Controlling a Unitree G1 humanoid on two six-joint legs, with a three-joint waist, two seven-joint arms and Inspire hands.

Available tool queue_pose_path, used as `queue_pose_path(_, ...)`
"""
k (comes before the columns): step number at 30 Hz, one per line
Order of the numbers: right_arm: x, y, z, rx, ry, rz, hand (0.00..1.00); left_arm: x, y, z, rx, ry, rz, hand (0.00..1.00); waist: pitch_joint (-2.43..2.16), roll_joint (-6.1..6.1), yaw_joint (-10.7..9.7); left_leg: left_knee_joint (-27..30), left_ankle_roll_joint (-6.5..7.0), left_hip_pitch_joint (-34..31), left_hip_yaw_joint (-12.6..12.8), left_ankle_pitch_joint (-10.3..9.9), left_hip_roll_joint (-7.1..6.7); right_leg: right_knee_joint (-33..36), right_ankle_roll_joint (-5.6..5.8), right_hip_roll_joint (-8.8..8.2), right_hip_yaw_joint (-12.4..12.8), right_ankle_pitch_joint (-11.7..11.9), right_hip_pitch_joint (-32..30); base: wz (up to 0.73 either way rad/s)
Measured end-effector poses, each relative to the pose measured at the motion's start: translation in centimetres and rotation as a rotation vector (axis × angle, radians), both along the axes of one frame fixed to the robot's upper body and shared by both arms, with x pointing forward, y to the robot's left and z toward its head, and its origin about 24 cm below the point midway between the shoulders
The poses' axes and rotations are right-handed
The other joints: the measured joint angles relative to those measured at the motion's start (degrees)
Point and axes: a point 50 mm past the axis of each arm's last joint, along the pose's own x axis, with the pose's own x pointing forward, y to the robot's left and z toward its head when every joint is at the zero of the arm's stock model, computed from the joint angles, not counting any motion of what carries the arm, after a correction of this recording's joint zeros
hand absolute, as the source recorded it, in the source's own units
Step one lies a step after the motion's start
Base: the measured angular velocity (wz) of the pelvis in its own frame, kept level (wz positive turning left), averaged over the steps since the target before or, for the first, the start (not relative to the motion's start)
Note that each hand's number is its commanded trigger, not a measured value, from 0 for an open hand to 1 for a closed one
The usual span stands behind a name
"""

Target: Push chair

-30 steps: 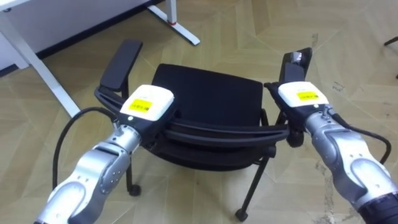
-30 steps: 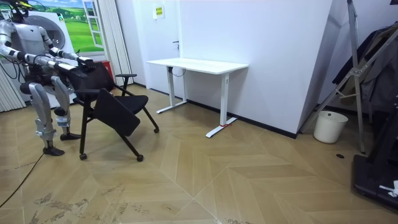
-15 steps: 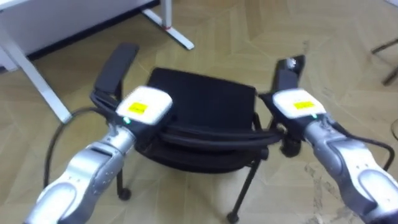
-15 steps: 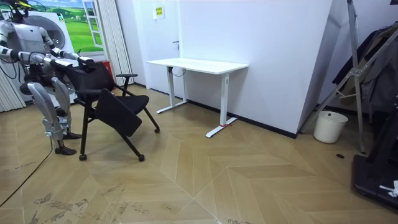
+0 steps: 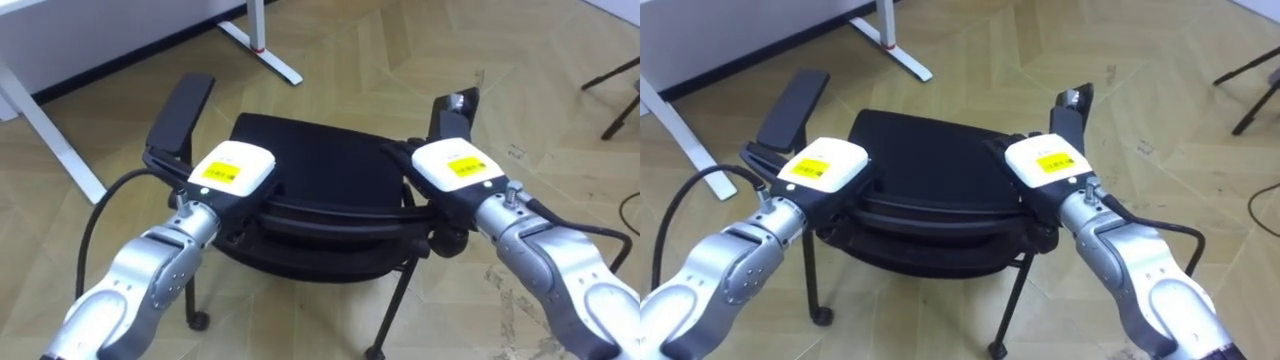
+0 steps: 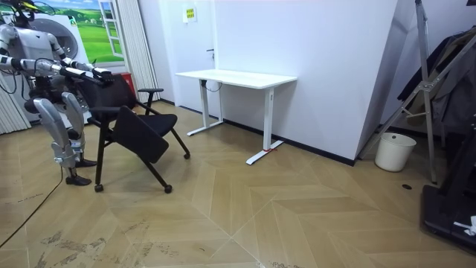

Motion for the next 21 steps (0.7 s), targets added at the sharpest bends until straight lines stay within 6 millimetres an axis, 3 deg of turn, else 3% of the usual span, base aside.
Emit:
queue_pose_path(7,-0.01,0.06,0.23,0.015,0.013,-0.004,0.00,-0.02,0.08,-0.07,-0.002,0.003,0.008,1.00,0.05,0.07,0.0,-0.1,0.00,0.5,1.8,0.0,-0.01,0.0,0.02,0.01,0.7,0.0,0.0,-0.04)
queue_pose_path(21,-0.19,0.46,0.46,0.018,0.060,0.015,0.00,-0.15,0.13,-0.36,-0.010,0.005,0.005,1.00,0.41,0.62,0.0,-0.3,0.00,1.3,1.9,0.0,-0.06,-0.2,0.28,0.06,1.1,-0.2,0.9,0.00)
